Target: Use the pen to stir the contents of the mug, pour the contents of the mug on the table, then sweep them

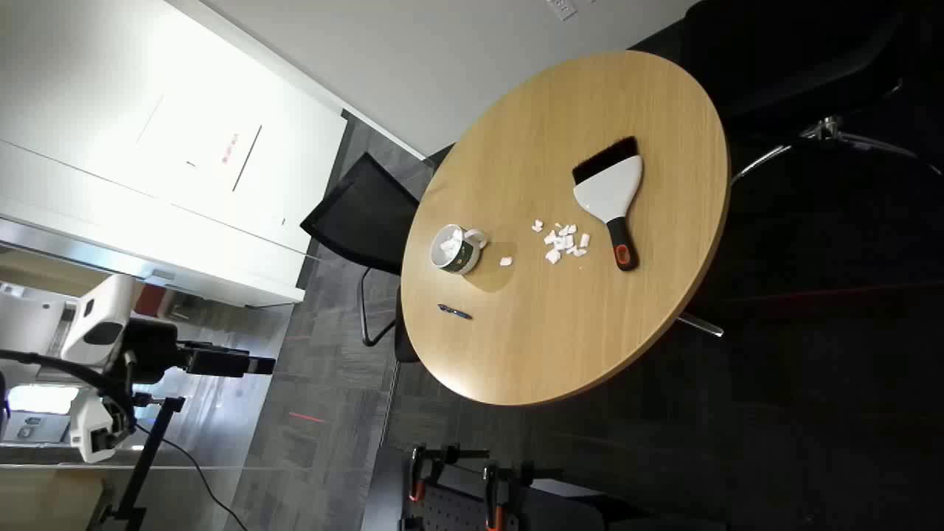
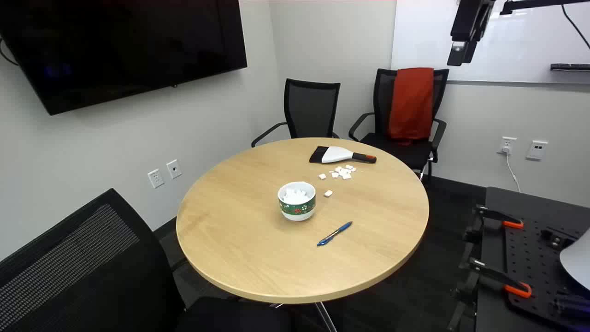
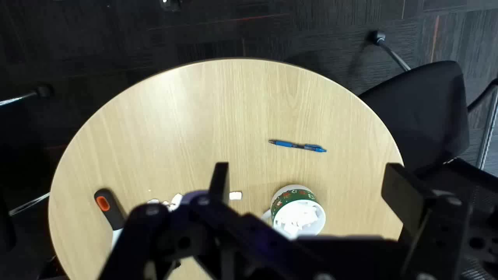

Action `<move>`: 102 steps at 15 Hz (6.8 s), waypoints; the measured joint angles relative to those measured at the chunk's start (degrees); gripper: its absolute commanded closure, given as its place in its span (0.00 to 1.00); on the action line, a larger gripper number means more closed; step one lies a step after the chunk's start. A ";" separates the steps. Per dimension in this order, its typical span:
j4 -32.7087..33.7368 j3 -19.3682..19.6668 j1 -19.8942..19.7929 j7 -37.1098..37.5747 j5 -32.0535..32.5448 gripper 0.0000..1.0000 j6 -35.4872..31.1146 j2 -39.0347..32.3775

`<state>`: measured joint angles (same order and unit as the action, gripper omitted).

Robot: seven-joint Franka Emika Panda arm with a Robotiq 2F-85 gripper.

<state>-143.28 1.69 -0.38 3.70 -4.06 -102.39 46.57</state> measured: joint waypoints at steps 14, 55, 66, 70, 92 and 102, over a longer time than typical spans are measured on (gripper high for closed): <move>0.00 0.00 0.00 0.00 0.00 0.00 -0.01 0.01; -5.45 -7.86 4.19 12.06 -8.09 0.00 -20.22 -25.20; -2.13 -7.95 4.47 2.54 7.23 0.00 -19.13 -29.00; -1.49 -6.63 4.40 -7.20 12.99 0.00 -26.17 -31.58; 0.04 -5.65 5.45 -45.53 17.14 0.00 -47.47 -52.58; 4.83 -5.69 5.61 -36.76 23.91 0.00 -52.95 -59.66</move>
<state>-138.46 -4.00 5.24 -33.07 19.85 -155.34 -13.10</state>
